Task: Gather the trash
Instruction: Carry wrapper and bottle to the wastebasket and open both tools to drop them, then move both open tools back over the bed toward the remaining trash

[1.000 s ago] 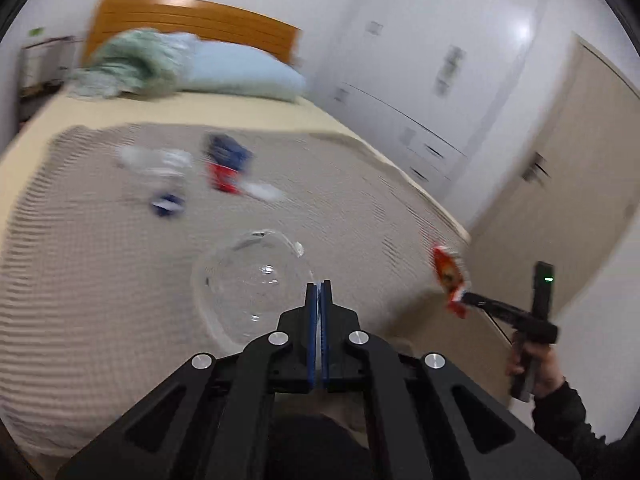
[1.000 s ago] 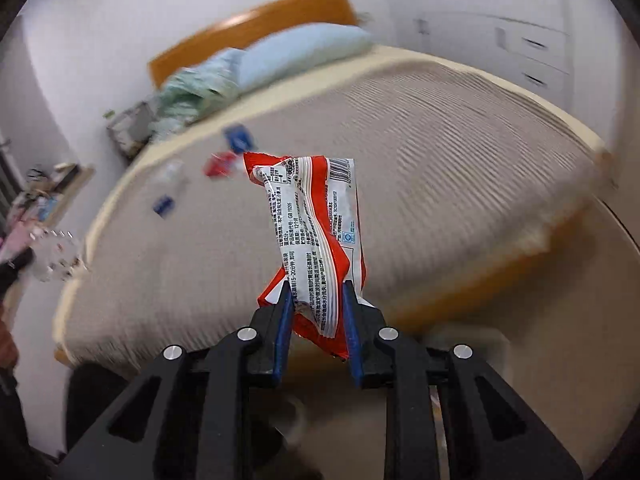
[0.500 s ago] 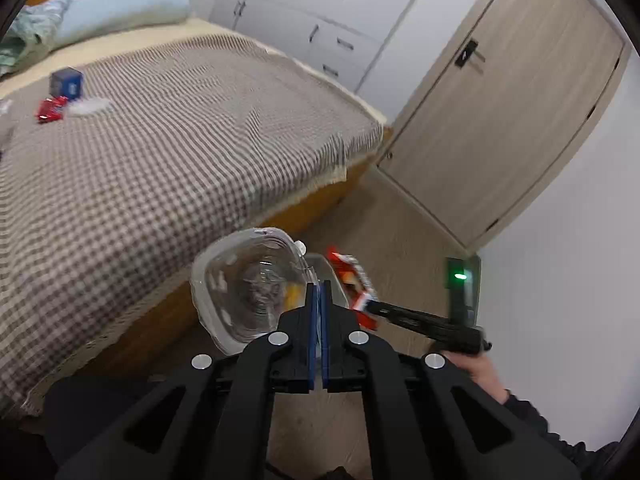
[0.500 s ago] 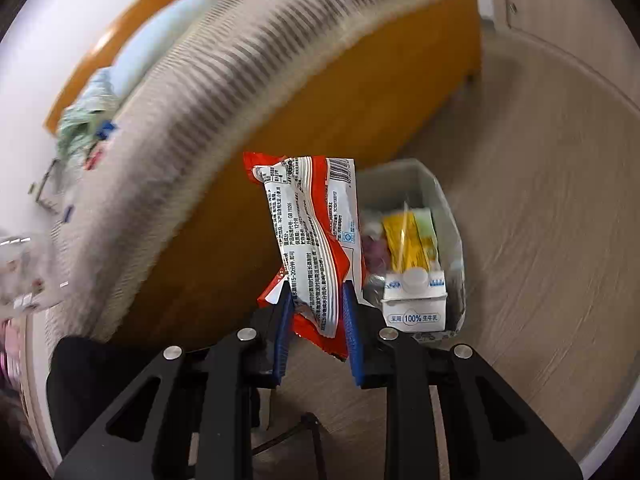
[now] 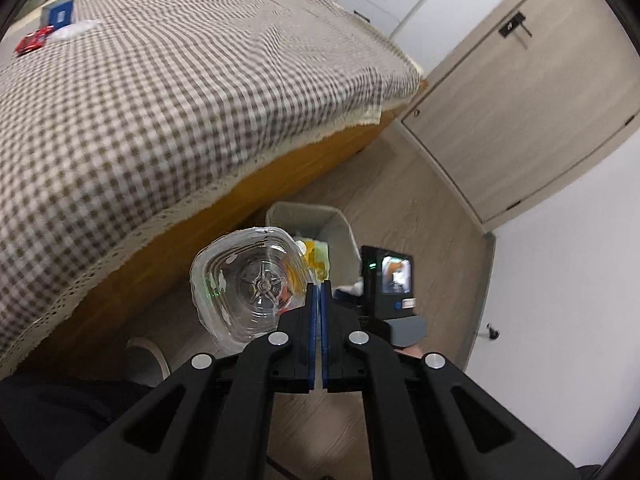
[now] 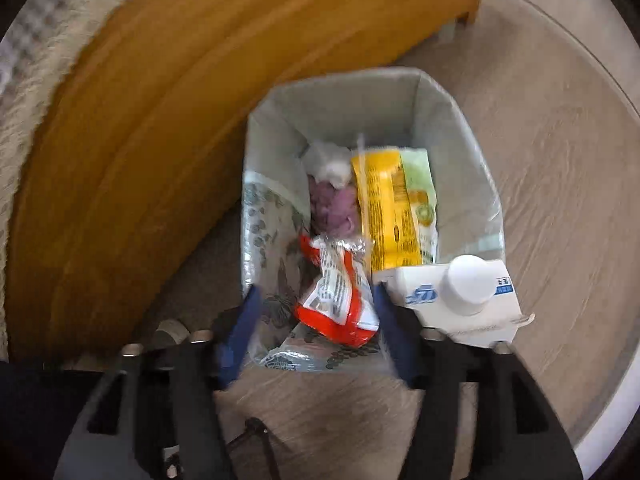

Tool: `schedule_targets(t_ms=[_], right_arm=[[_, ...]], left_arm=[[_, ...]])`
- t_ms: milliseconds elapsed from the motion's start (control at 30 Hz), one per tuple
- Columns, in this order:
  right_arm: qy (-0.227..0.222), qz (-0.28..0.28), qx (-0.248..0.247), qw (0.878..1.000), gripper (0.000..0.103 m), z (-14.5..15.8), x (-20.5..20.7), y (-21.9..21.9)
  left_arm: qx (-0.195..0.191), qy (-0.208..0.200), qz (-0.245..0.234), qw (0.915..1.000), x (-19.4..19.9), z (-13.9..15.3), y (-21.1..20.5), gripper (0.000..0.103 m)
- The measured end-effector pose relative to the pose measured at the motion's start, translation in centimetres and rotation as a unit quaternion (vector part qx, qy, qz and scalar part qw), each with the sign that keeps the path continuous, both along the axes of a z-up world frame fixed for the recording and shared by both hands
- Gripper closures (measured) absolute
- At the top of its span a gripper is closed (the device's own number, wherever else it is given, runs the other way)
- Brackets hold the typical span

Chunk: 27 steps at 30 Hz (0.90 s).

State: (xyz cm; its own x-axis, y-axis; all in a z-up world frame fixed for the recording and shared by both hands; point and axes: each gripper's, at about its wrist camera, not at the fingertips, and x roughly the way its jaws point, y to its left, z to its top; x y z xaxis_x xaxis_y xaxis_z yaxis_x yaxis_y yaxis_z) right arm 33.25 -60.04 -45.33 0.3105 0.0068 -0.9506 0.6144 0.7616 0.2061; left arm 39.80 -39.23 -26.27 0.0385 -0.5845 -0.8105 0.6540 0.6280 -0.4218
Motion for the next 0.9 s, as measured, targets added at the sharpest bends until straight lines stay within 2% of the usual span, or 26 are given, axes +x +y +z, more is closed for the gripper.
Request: schedule_targets(t_ms=[67,133,200,300,400,500,533,567,600,633,700,800,900], right_arm=[[-0.025,-0.001,-0.007,1.0,0.042,1.7,-1.1,-0.3],[-0.059,-0.016,-0.025,0.998,0.042,4.8,-3.3,-1.1],[-0.092,-0.053,-0.034,0.994,0.042,7.6,-6.4,-3.1],[-0.121,-0.114,-0.028,0.986,0.042,10.0,-10.6,-5.8],[-0.14,-0.153,-0.03,0.978,0.042,11.2,-13.8,-7.5],[-0.157,-0.185,-0.028,0.97,0.042,11.6,-16.3,-8.6],[-0.157,-0.19,-0.025,0.969,0.042,11.3,-16.5,-8.8],[-0.156,-0.194,-0.02,0.968,0.042,10.9,-16.8,-9.1],[-0.152,-0.196,-0.017,0.969,0.042,10.6,-16.8,-9.2],[-0.148,-0.193,-0.011,0.97,0.042,10.5,-16.7,-9.1],[-0.139,-0.186,0.001,0.973,0.042,9.8,-16.5,-8.8],[-0.128,-0.174,0.01,0.976,0.042,8.8,-15.8,-8.0],[-0.12,-0.171,0.02,0.978,0.042,8.2,-15.2,-7.3]], left_arm=[[0.011,0.005,-0.009,0.9999,-0.2,-0.9,-1.1,0.103],[0.016,0.014,-0.019,0.9996,-0.2,-1.7,-2.6,0.103],[0.018,0.03,-0.033,0.9988,-0.1,-2.8,-4.5,0.103],[0.033,0.065,-0.052,0.996,0.3,-5.1,-7.9,0.103],[0.052,0.076,-0.077,0.9927,0.7,-7.3,-12.5,0.103],[0.042,0.083,-0.095,0.9911,0.9,-9.3,-16.9,0.103],[0.043,0.094,-0.1,0.9897,0.8,-10.2,-18.1,0.083],[0.06,0.104,-0.1,0.9877,1.0,-11.4,-19.5,0.063],[0.075,0.101,-0.086,0.9883,1.0,-12.2,-20.1,0.037],[0.081,0.091,-0.065,0.9904,1.1,-12.8,-20.5,0.032],[0.096,0.082,-0.052,0.9906,1.2,-13.8,-20.4,0.032],[0.101,0.103,-0.058,0.9878,0.8,-14.7,-18.4,0.032],[0.117,0.085,-0.07,0.987,0.3,-14.7,-16.3,0.032]])
